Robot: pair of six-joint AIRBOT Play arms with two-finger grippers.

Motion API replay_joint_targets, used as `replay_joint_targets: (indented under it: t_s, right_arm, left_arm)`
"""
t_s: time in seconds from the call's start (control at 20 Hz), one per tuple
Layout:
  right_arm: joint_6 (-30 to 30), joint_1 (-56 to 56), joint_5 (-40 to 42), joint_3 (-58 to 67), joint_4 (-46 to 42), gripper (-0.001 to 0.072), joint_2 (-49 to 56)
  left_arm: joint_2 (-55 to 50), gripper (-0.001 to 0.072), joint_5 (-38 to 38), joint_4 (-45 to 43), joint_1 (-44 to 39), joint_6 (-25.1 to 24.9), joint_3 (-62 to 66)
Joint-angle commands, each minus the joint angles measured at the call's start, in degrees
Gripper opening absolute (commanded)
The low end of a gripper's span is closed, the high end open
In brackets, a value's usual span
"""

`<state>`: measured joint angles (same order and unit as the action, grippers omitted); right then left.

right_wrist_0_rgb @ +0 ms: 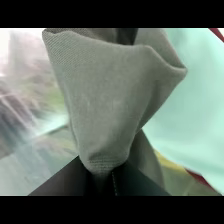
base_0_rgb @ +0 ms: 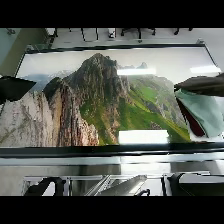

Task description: Fold the shirts.

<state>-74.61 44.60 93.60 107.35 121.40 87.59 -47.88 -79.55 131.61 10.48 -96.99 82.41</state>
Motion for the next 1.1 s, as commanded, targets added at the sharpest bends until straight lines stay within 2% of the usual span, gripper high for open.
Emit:
replay_joint_targets:
  t_s: [0.0, 0.2, 0.35, 0.4, 0.45, 0.5, 0.6, 0.7, 0.75, 0.8, 0.85, 0.9, 1.05]
  right_arm:
    - [5.7, 0.6, 5.0, -12.4, -11.4, 0.0022, -9.4]
    - [6.5, 0.7, 2.9, -29.1, -21.2, 0.0022, -18.5]
    - [6.5, 0.7, -0.5, -35.9, -23.9, 0.0037, -19.7]
    - [6.4, 0.7, -0.7, -37.2, -23.8, 0.0219, -19.3]
    - [4.7, 0.7, -0.6, -37.5, -23.1, 0.0554, -18.6]
    - [1.4, 0.7, -0.3, -37.4, -21.7, 0.0698, -18.0]
    - [1.1, 0.7, 1.4, -36.3, -19.3, 0.0699, -17.9]
    - [1.1, 0.6, 2.7, -32.6, -9.1, 0.0697, -17.9]
    - [1.1, 0.5, 3.3, -30.3, -1.7, 0.0578, -18.0]
    - [1.1, -0.2, 3.2, -28.3, 4.4, 0.0315, -18.1]
    - [1.0, -1.6, 2.6, -26.6, 8.1, 0.0120, -18.7]
    - [-0.5, -4.0, 1.4, -25.6, 9.4, 0.0024, -19.9]
    - [-6.9, -15.5, -2.9, -27.2, 6.1, 0.0024, -25.9]
  left_arm:
    - [0.0, 0.0016, 0.0, -0.1, -5.6, -0.1, 0.0]
    - [0.0, 0.0016, 0.0, -0.1, -12.9, -0.1, 0.0]
    - [0.0, 0.0016, 0.0, -0.2, -18.1, -0.1, 0.0]
    - [0.0, 0.0016, 0.0, -0.2, -19.4, -0.1, 0.0]
    - [0.0, 0.0016, 0.1, -0.2, -20.5, -0.1, 0.0]
    - [0.0, 0.0016, 0.1, -0.2, -21.5, -0.1, 0.0]
    - [0.0, 0.0016, 0.5, -0.2, -22.5, -0.1, 0.0]
    - [0.0, 0.0016, 1.9, -1.1, -22.7, -0.1, 0.0]
    - [0.0, 0.0016, 2.3, -1.9, -22.7, -0.1, 0.0]
    - [0.0, 0.0016, 2.4, -2.8, -22.7, 0.0, 0.0]
    - [-0.1, 0.0016, 2.4, -3.4, -22.7, 0.0, 0.0]
    - [-0.5, 0.0016, 2.3, -3.6, -22.7, 0.0, 0.0]
    - [-3.0, 0.0016, 0.5, -4.4, -22.7, 0.0, -0.2]
